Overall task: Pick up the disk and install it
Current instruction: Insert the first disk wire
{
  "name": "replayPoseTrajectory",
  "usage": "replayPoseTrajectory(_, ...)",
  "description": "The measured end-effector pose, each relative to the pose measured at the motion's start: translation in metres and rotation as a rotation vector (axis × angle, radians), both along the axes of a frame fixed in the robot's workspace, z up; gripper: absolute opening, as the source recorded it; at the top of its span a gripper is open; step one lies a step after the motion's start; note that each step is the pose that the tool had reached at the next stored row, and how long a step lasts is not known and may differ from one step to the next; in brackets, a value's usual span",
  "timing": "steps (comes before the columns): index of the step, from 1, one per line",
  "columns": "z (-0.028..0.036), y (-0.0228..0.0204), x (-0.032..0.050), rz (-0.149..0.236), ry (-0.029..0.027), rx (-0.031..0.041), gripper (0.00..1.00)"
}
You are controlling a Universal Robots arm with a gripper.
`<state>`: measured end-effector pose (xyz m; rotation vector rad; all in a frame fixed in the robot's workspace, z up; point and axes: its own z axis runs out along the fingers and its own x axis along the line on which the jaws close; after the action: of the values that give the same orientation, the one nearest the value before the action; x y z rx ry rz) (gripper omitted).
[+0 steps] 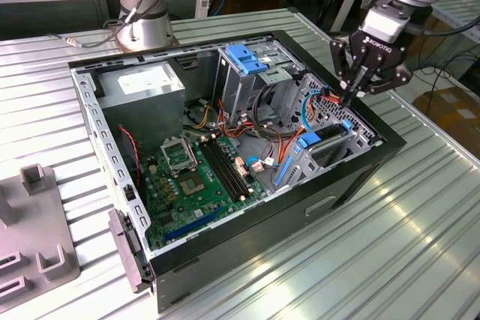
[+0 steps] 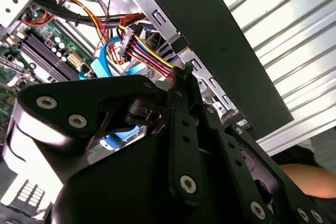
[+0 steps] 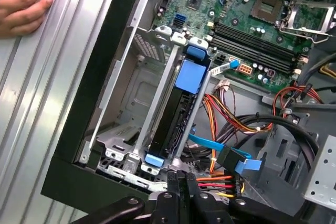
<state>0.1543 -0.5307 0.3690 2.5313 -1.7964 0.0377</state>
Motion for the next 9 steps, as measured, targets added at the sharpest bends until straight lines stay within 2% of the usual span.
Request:
replayPoseTrajectory(2, -0.0015, 0.0000, -0.0001, -0.037, -0.0001, -0.0033, 0.17)
replayPoseTrajectory(4, -0.0024, -0.0002, -0.0033, -0.051, 0.0000, -0.0037, 0.17)
replayPoseTrajectory(6, -0.0027, -0.0001, -0.0034, -0.086, 0.0000, -0.0040, 0.17)
replayPoseTrajectory(8, -0.0037, -0.0001, -0.0034, -0.143, 0.0001, -0.0039, 0.17)
replayPoseTrajectory(9, -0.0043, -0.0003, -0.0034, -0.156, 0.0001, -0.0041, 0.17)
